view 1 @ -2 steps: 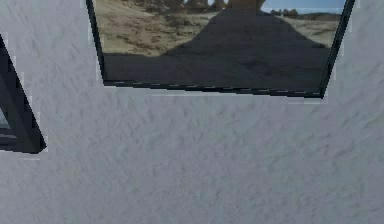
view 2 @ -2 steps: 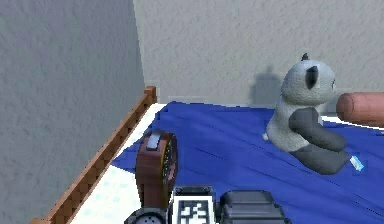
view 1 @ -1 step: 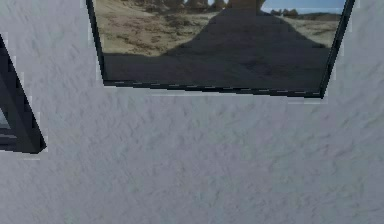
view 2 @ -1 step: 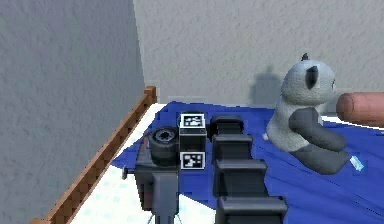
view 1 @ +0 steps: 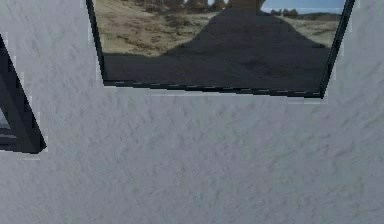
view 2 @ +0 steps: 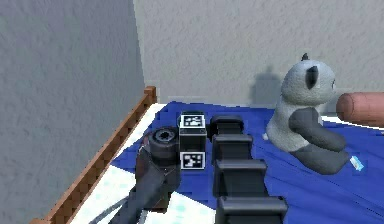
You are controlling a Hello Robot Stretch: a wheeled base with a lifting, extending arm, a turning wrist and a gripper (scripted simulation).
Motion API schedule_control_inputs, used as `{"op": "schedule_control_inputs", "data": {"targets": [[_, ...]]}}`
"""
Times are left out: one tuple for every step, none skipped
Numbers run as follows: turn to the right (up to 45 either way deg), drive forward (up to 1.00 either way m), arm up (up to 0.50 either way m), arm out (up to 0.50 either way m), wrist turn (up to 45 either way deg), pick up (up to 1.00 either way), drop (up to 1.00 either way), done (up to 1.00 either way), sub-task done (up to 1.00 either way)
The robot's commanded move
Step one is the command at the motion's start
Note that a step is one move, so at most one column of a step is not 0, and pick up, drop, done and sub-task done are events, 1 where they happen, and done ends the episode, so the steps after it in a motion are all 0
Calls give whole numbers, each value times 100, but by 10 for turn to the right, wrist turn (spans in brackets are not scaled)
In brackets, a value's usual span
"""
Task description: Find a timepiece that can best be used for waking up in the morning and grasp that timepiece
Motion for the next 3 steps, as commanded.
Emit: {"op": "schedule_control_inputs", "data": {"targets": [[0,0,0,0,450,0,0,0,0],[0,0,0,0,450,0,0,0,0],[0,0,0,0,270,0,0,0,0]]}}
